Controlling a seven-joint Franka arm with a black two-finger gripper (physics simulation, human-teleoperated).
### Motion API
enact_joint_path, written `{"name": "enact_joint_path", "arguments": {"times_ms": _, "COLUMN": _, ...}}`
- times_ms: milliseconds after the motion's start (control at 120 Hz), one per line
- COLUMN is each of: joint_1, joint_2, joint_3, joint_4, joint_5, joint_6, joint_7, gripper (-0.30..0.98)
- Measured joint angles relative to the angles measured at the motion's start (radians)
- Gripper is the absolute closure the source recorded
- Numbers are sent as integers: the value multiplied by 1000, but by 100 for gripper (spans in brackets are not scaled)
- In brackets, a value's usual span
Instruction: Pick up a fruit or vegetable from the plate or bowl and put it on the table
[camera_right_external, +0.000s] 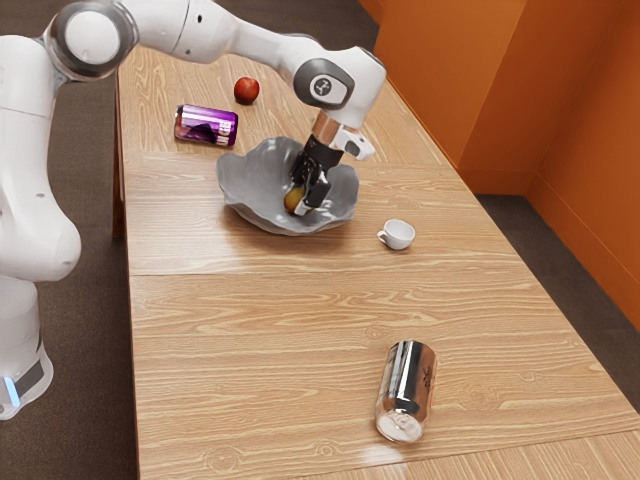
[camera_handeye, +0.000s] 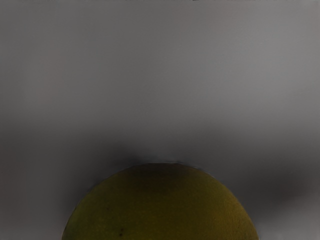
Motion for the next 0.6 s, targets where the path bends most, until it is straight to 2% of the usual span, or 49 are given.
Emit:
{"name": "enact_joint_path", "arguments": {"times_ms": 233, "joint_1": 13, "joint_2": 5, "joint_3": -38, "joint_4": 17, "joint_5": -1, "joint_6": -4, "joint_7": 2, "gripper": 45}}
{"name": "enact_joint_path", "arguments": {"times_ms": 358, "joint_1": 91, "joint_2": 9, "joint_3": -195, "joint_4": 24, "joint_5": -3, "joint_6": -28, "joint_7": 3, "gripper": 45}}
{"name": "enact_joint_path", "arguments": {"times_ms": 433, "joint_1": 98, "joint_2": 11, "joint_3": -293, "joint_4": 21, "joint_5": -4, "joint_6": -54, "joint_7": 2, "gripper": 44}}
{"name": "enact_joint_path", "arguments": {"times_ms": 517, "joint_1": 4, "joint_2": 11, "joint_3": -328, "joint_4": 15, "joint_5": -2, "joint_6": -76, "joint_7": -2, "gripper": 45}}
{"name": "enact_joint_path", "arguments": {"times_ms": 600, "joint_1": -136, "joint_2": 10, "joint_3": -302, "joint_4": 10, "joint_5": 4, "joint_6": -89, "joint_7": -11, "gripper": 45}}
